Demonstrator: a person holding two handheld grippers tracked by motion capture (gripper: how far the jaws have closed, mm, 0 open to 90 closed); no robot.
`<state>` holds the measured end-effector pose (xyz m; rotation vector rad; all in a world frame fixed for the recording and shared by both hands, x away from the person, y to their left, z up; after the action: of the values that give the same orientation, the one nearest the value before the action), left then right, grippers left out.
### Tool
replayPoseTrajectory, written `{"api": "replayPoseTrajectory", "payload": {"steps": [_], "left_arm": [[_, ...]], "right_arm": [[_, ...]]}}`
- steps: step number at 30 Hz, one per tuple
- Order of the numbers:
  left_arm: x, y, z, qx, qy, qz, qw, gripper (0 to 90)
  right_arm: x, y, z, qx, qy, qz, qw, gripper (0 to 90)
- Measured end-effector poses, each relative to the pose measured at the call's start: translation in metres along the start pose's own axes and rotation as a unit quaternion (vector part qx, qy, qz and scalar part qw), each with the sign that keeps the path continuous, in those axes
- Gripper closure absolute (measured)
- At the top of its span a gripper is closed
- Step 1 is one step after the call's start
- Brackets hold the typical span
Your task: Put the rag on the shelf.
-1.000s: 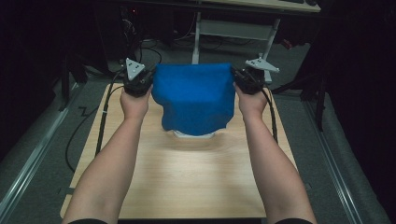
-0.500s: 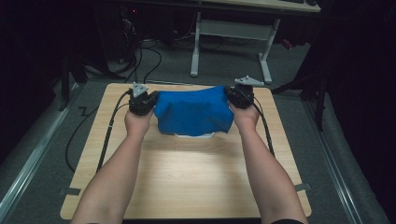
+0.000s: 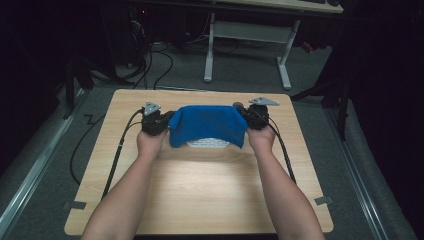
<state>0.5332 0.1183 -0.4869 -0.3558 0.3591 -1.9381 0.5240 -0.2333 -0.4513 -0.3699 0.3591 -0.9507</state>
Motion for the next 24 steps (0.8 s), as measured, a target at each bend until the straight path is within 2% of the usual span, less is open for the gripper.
{"api": "replayPoseTrajectory", "payload": {"steps": [3, 6, 15, 17, 19, 24], "left_arm": [[0.004, 0.001, -0.003, -0.006, 0.008, -0.005, 0.9999, 87.4], [0.007, 0.002, -0.004, -0.009, 0.007, -0.008, 0.9999, 87.4], [0.011, 0.009, -0.012, -0.032, 0.01, -0.004, 0.9994, 87.4], [0.011, 0.01, -0.013, -0.029, 0.016, -0.003, 0.9994, 87.4], [0.01, 0.009, -0.016, -0.034, 0.008, -0.003, 0.9994, 87.4], [0.007, 0.009, -0.018, -0.038, 0.007, -0.001, 0.9992, 87.4]], "right_arm": [[0.0, -0.001, -0.003, -0.002, -0.002, -0.001, 1.0, 87.5], [0.001, -0.004, -0.008, -0.001, 0.002, -0.002, 1.0, 87.5], [0.002, -0.004, -0.015, -0.011, 0.005, 0.002, 0.9999, 87.4], [0.002, -0.003, -0.015, -0.013, 0.005, 0.002, 0.9999, 87.5], [0.002, 0.0, -0.017, -0.016, 0.008, 0.004, 0.9998, 87.5], [0.001, 0.005, -0.022, -0.021, 0.007, 0.005, 0.9997, 87.5]]}}
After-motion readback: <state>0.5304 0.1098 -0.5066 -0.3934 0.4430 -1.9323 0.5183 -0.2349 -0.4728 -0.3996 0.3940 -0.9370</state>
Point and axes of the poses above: each handheld gripper's, and its own axes: y roughly forward along the jaws, z roughly out of its top, x roughly to its right, the point moved 1 cm from there along y, roughly forward along the jaws, and after that the axes turned 10 degrees about z, right-handed, at the moved point
